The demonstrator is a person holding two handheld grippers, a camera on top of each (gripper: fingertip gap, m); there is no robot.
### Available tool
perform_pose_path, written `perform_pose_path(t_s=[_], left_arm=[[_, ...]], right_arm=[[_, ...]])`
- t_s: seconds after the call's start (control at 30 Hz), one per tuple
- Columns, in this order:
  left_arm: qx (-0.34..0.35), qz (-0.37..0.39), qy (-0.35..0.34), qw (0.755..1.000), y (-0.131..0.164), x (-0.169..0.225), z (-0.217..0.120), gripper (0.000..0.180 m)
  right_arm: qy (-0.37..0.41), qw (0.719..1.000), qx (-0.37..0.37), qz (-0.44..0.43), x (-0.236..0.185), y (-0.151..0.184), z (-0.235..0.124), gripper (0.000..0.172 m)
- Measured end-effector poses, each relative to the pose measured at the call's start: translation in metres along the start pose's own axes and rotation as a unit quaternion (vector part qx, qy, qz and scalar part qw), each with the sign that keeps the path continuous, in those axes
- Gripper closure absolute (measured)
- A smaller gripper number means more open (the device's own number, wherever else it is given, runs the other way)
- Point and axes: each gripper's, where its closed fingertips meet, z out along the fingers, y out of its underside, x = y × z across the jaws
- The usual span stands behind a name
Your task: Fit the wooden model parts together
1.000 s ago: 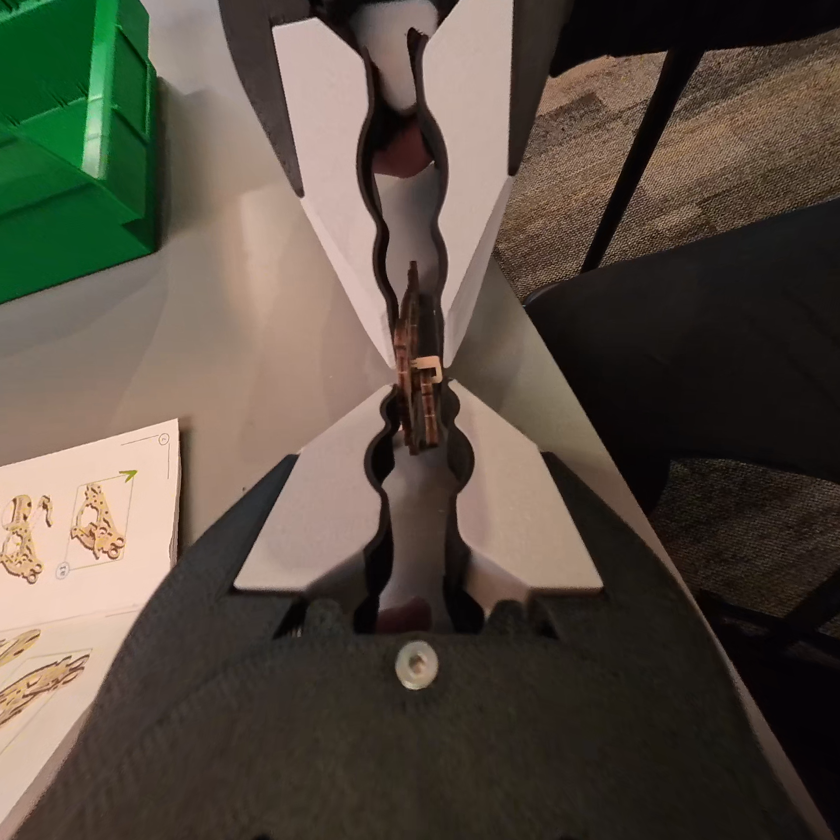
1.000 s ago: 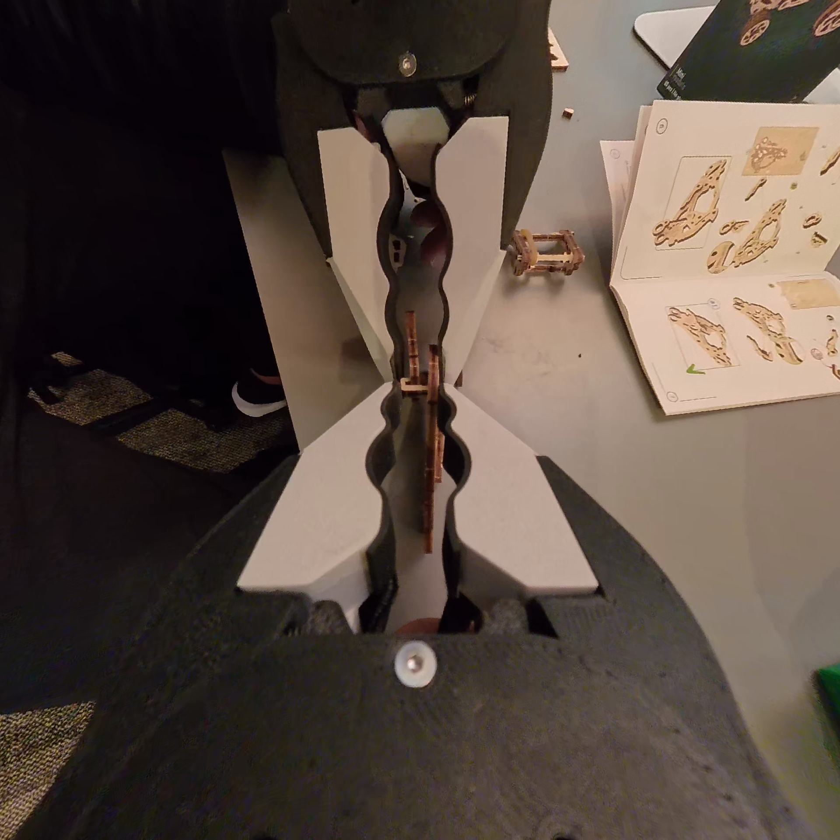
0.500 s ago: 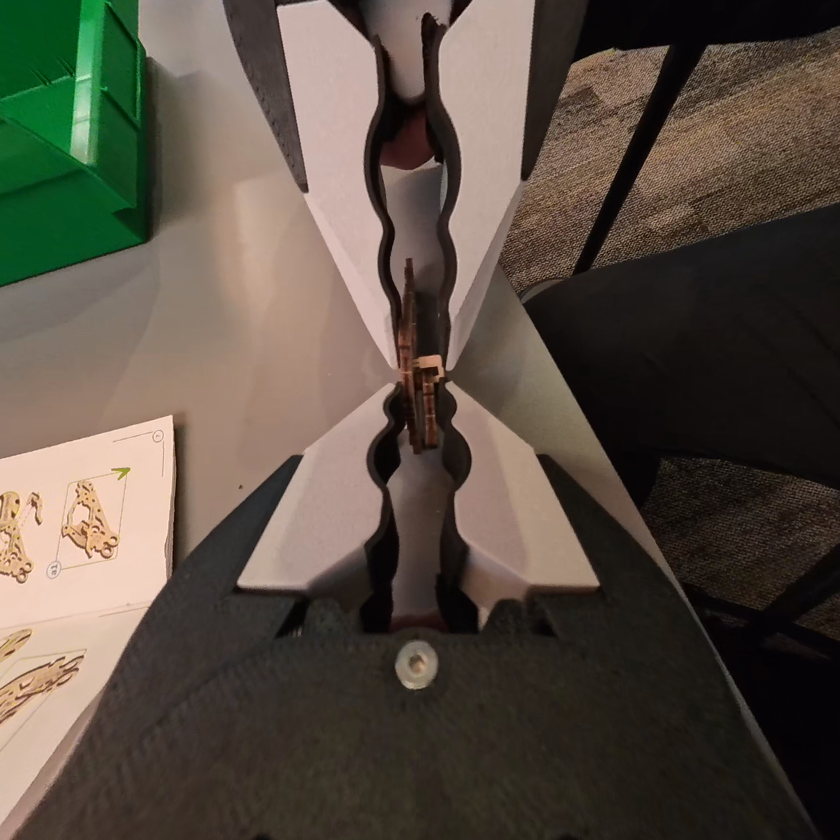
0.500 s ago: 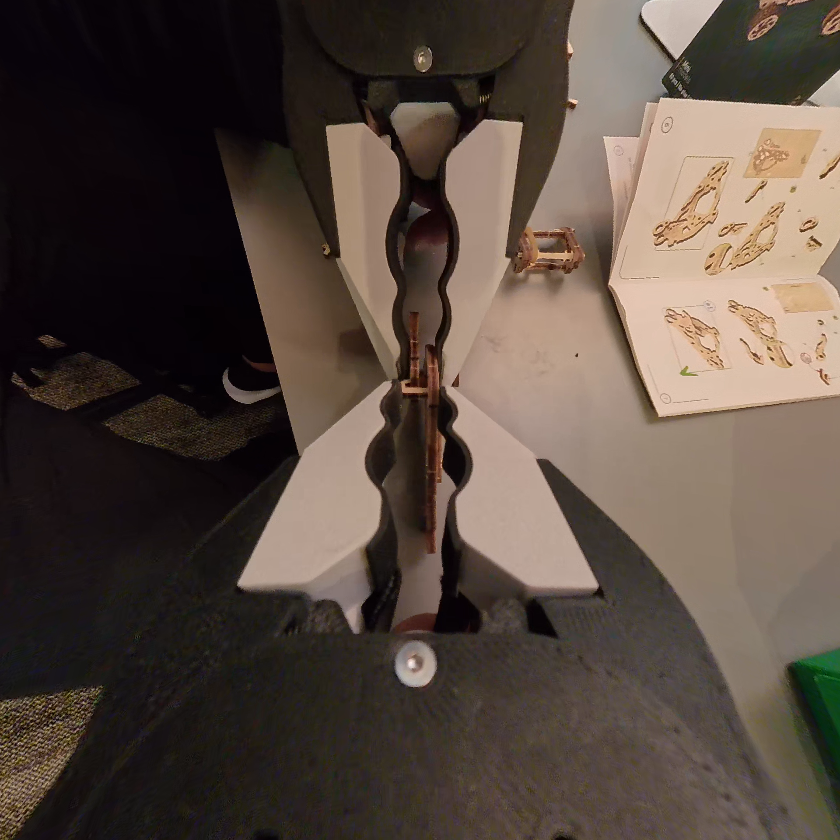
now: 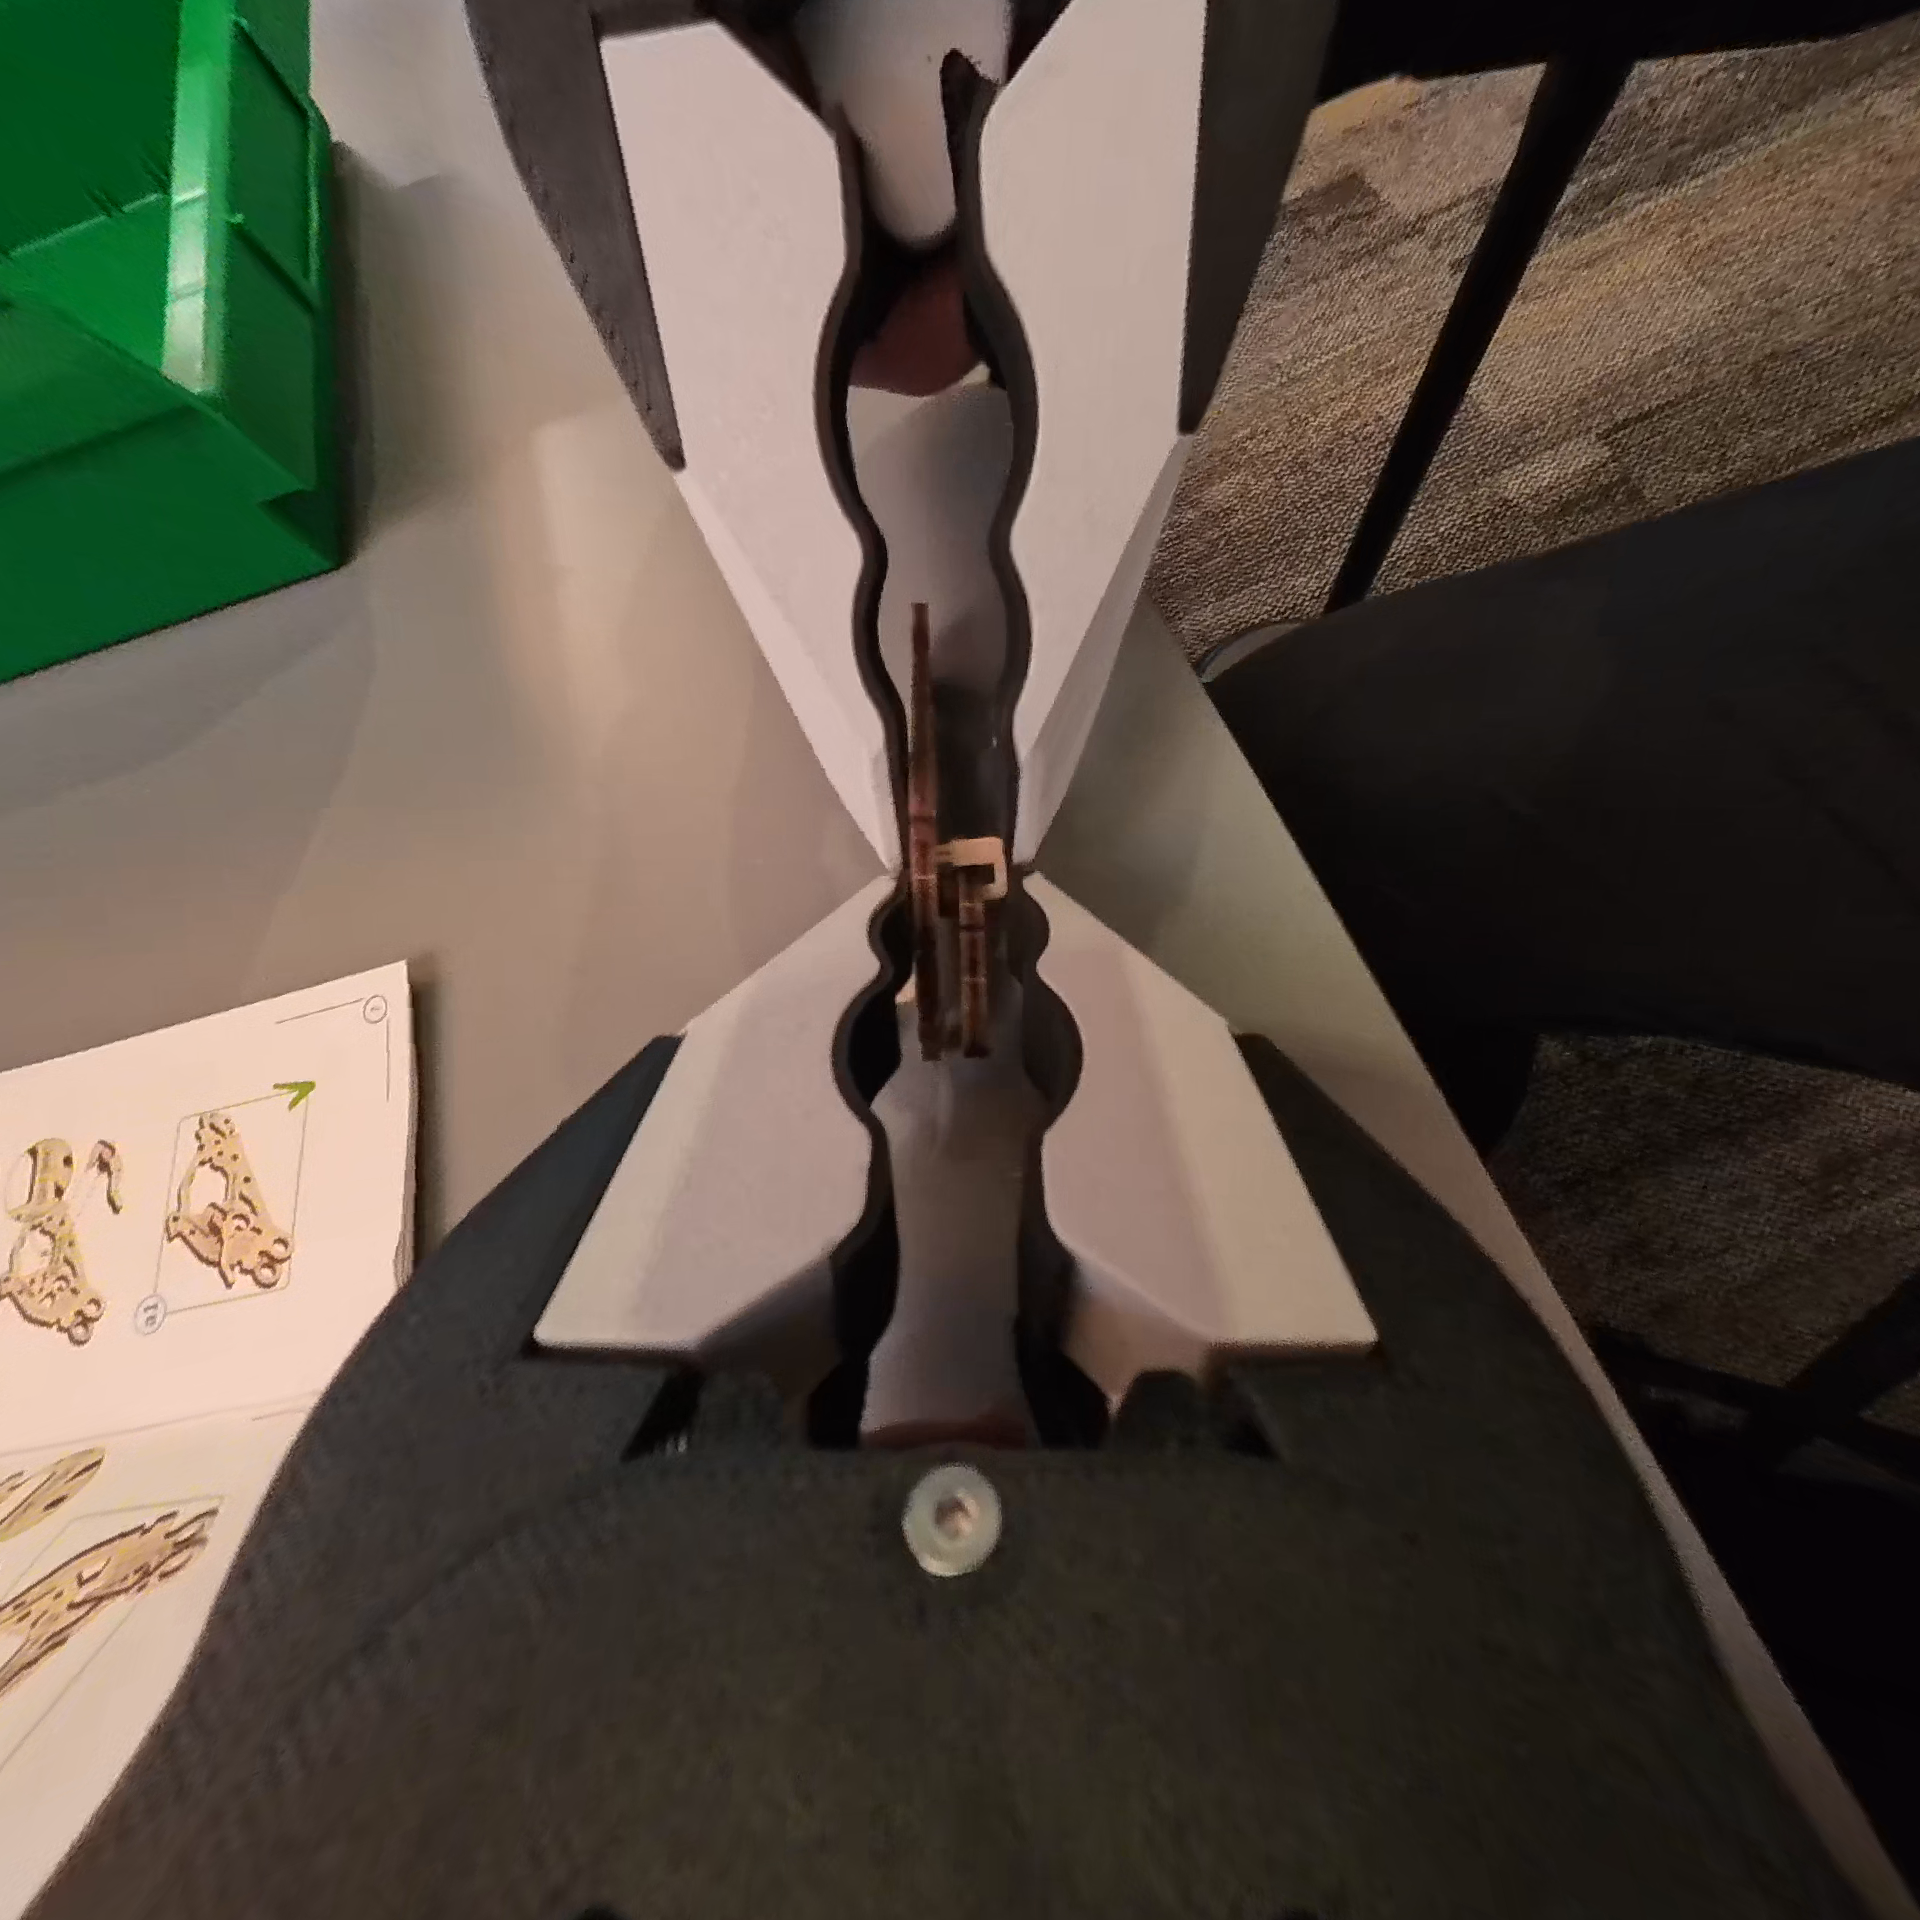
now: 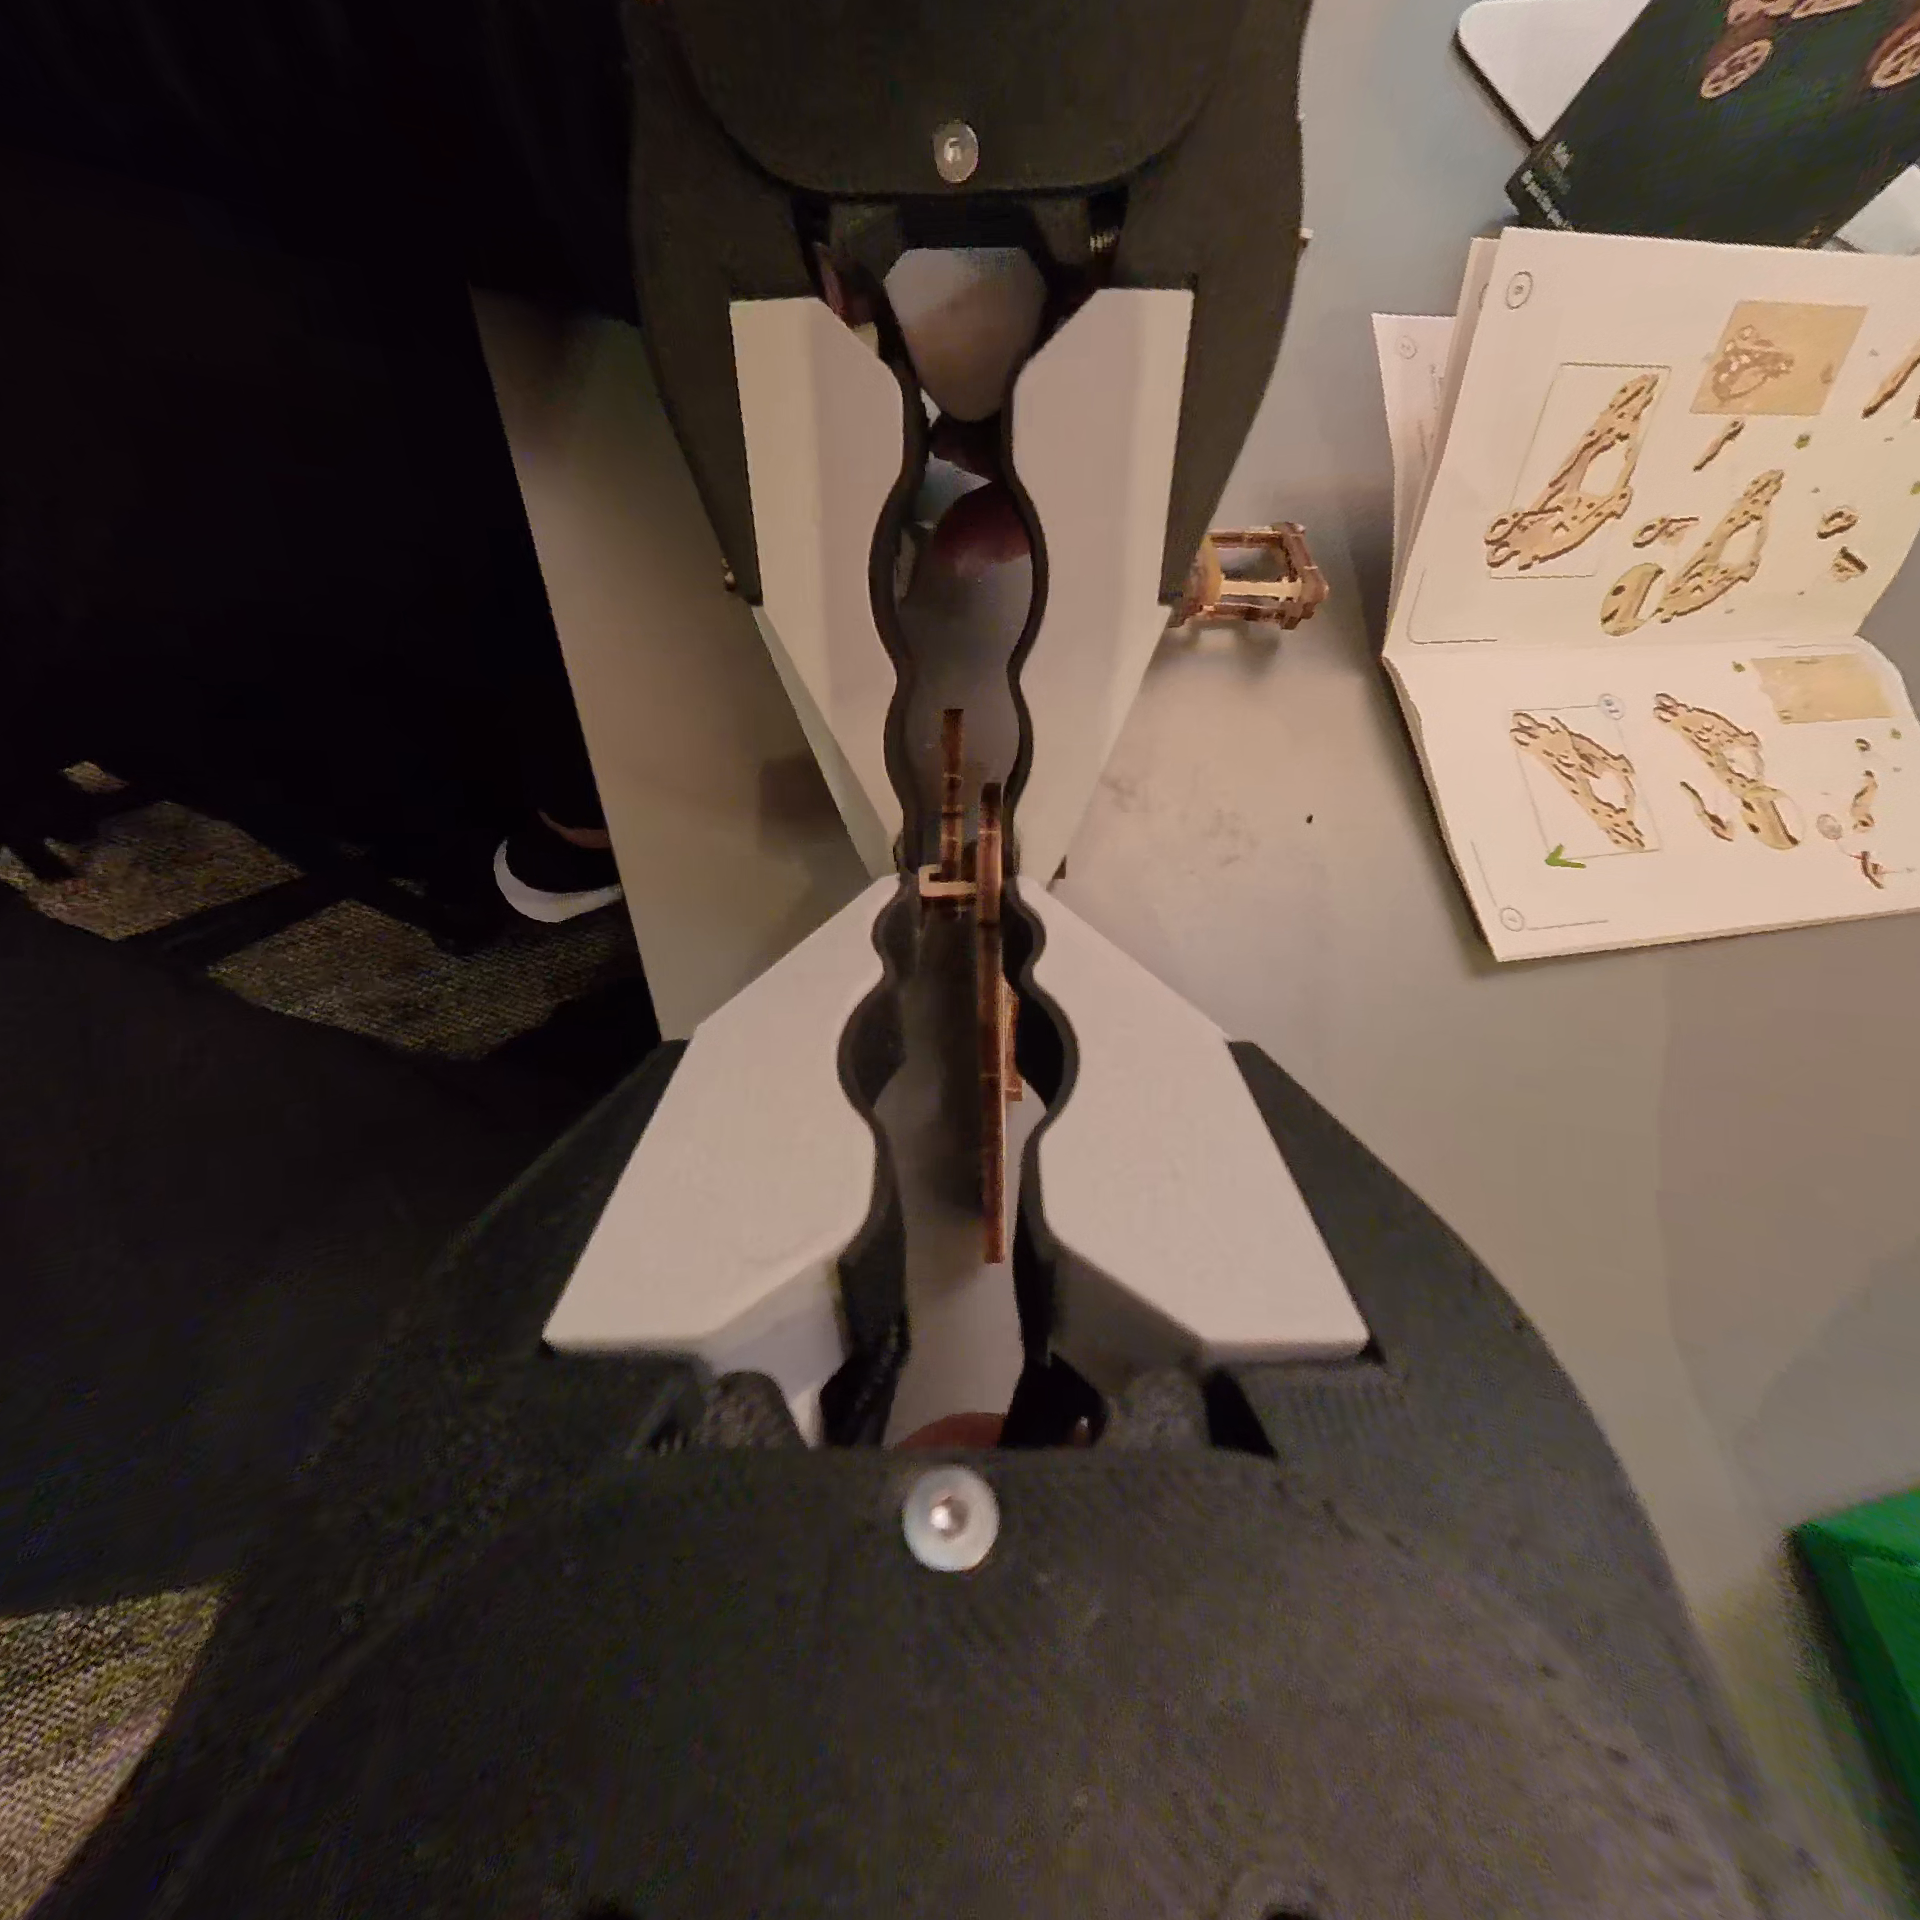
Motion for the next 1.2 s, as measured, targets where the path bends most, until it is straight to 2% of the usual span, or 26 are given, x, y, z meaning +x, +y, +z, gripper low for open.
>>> perform_pose_path(t_s=[0.03, 1.2], left_arm=[[0.002, -0.006, -0.001, 1.000, 0.0001, -0.0011, -0.0006, 0.165], [0.000, -0.007, 0.017, 1.000, 0.0016, -0.0024, -0.0019, 0.168]], right_arm=[[0.001, 1.000, 0.003, 0.004, 0.0007, 0.0000, -0.0001, 0.159], [0.004, 1.000, -0.005, 0.005, 0.0027, -0.0014, 0.0018, 0.160]])
